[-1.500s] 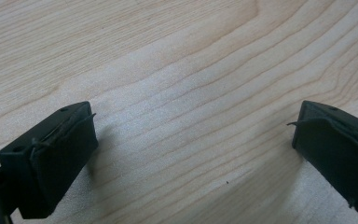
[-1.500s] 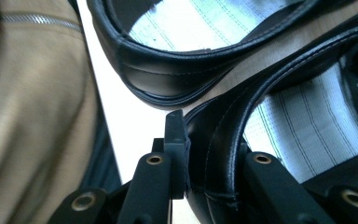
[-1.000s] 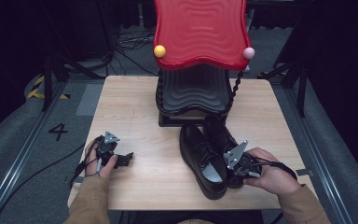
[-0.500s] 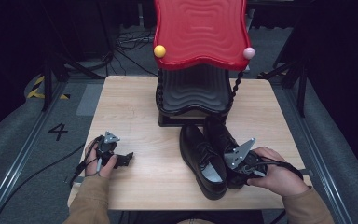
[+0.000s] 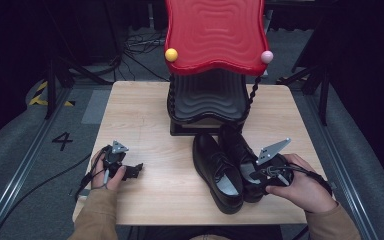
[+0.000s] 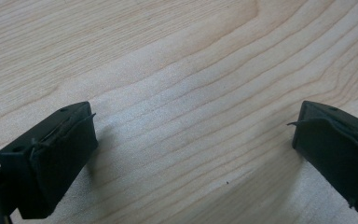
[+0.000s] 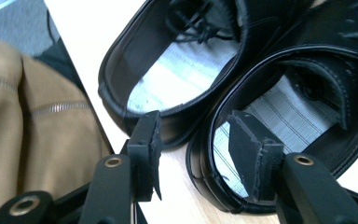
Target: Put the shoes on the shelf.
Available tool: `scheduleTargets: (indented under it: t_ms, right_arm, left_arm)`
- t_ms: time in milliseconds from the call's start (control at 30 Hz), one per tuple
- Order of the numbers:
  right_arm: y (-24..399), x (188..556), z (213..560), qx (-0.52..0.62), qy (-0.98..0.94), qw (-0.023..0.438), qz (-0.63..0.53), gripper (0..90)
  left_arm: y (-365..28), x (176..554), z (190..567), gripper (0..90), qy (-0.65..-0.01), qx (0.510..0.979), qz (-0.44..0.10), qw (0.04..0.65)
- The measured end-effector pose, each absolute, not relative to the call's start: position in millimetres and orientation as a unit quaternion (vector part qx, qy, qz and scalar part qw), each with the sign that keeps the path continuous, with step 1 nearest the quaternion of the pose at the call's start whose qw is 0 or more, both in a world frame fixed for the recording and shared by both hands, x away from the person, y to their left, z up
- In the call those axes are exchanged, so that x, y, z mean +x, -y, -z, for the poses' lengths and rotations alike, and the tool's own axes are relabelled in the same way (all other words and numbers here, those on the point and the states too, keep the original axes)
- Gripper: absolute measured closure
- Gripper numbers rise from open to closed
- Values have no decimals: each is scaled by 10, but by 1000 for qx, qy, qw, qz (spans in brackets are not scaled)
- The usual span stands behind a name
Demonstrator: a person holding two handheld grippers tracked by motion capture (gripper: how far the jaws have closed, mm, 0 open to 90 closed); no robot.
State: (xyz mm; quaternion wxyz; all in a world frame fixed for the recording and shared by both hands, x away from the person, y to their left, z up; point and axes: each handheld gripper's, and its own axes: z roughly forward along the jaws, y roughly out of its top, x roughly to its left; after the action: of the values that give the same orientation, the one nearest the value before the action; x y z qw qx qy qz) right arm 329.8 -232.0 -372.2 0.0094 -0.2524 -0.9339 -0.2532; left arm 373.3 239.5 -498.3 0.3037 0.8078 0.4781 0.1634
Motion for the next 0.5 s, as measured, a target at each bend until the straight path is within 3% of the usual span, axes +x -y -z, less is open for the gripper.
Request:
scheduleTargets:
  t_ms: [500]
  right_arm:
    - [2119, 3418, 3897, -445, 854, 57, 263, 448]
  left_arm:
    - [-2394, 3732, 4983, 1, -479, 808, -163, 303]
